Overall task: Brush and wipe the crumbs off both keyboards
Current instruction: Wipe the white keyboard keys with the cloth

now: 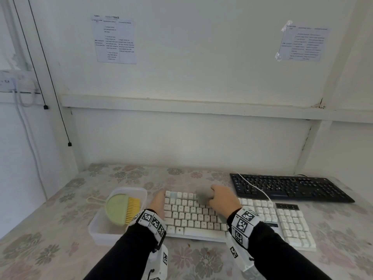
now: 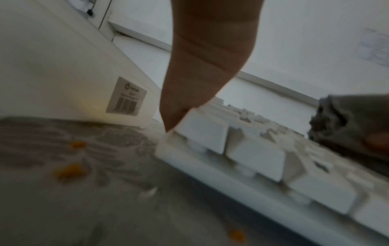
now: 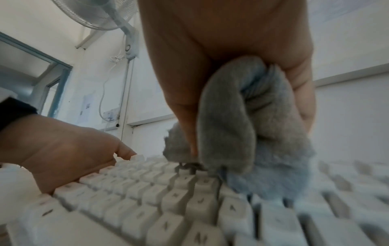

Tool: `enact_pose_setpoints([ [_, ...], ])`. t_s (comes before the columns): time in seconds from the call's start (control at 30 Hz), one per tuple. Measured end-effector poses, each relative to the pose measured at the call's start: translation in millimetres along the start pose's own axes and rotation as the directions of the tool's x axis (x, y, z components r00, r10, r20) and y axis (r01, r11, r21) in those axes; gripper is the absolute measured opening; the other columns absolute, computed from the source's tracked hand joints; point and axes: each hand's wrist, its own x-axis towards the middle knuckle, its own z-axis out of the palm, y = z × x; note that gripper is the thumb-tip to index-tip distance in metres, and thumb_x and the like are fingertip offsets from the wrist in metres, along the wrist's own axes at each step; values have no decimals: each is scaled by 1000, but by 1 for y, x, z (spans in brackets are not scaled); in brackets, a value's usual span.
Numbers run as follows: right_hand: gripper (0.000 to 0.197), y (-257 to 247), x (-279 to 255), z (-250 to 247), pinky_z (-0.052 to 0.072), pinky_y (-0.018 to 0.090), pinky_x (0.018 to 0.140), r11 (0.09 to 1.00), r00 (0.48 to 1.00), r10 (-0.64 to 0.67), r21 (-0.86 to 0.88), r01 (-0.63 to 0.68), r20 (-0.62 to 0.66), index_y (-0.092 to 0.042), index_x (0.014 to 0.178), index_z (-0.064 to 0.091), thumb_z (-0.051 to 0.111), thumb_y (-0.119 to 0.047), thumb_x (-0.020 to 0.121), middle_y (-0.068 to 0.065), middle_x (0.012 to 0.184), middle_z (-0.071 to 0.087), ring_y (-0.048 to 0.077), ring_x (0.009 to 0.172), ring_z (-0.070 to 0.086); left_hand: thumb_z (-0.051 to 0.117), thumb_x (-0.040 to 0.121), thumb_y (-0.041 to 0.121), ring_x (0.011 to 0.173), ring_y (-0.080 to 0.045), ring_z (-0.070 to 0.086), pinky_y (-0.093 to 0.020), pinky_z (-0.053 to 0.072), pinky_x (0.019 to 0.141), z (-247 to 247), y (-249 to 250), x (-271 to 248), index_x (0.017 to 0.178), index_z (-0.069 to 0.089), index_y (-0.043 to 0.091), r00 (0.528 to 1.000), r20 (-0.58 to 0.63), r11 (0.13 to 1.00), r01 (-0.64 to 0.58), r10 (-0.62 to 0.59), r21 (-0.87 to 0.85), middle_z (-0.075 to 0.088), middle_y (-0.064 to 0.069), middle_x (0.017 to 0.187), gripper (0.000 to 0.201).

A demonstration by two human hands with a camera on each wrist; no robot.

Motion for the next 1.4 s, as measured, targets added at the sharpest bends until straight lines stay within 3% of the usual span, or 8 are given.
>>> enact_pose_setpoints([
  [0.13, 22, -34, 3, 1, 44, 16, 59, 973, 971, -214, 70, 222, -108, -17, 111, 55, 52, -16, 90, 1, 97, 65, 14, 78, 56, 44, 89, 35, 69, -32, 67, -39, 56, 65, -7, -8, 2, 77, 67, 11, 995, 87, 996, -39, 45, -74, 68, -18, 80, 36],
  [0.33, 29, -76, 7, 21, 49, 30, 73, 929, 926, -368, -71, 362, -87, -23, 120, 54, 50, -21, 92, 0, 114, 55, 22, 96, 60, 38, 100, 17, 116, -30, 53, -23, 41, 66, -6, -6, -18, 121, 56, 3, 990, -27, 988, -142, 141, -61, 60, -13, 119, 31],
  [0.43, 27, -72, 5, 22, 37, 27, 65, 922, 932, -360, -172, 348, -48, -21, 114, 57, 44, -13, 92, 1, 114, 53, 24, 94, 60, 37, 100, 25, 105, -27, 52, -32, 45, 76, -5, -6, -5, 124, 53, 7, 992, -28, 991, -127, 126, -41, 52, -15, 133, 35],
  [0.67, 25, -24, -9, -1, 24, 19, 48, 954, 979, -198, -238, 183, -40, -21, 111, 57, 51, -15, 88, -5, 97, 47, 20, 88, 58, 45, 91, 33, 58, -30, 65, -36, 54, 62, -6, -9, -4, 73, 63, 10, 999, -25, 996, -25, 23, -87, 66, -17, 71, 34],
  [0.83, 25, -5, -18, -25, 42, 27, 65, 965, 999, 20, -258, -33, -50, -19, 110, 56, 50, -13, 87, 0, 110, 57, 21, 97, 62, 42, 96, 29, 38, -22, 59, -25, 50, 40, -6, -10, -8, 64, 56, 10, 998, 24, 990, -49, 53, -131, 59, -8, 46, 39],
  [1.13, 20, -78, -4, 3, 48, 26, 77, 937, 937, -349, -8, 349, -28, -18, 106, 61, 55, -26, 88, -3, 99, 53, 15, 89, 55, 35, 101, 23, 67, -12, 50, -24, 43, 61, -10, -12, -2, 91, 53, 19, 990, -51, 987, -137, 133, -80, 53, -2, 84, 21],
  [1.3, 20, -73, -7, 13, 47, 29, 70, 954, 967, -250, -155, 256, 54, -17, 105, 62, 49, -16, 90, 0, 95, 49, 22, 87, 59, 50, 88, 38, 101, -30, 60, -40, 48, 93, -10, -13, -1, 107, 64, 7, 986, -89, 988, -144, 139, -53, 63, -18, 113, 39],
  [1.4, 20, -51, -12, 3, 48, 27, 67, 955, 984, -164, -241, 175, 69, -15, 106, 61, 48, -16, 90, 2, 101, 53, 19, 77, 53, 53, 81, 43, 79, -32, 67, -41, 55, 75, -9, -13, -2, 87, 68, 9, 996, -50, 990, -76, 71, -116, 68, -19, 90, 38],
])
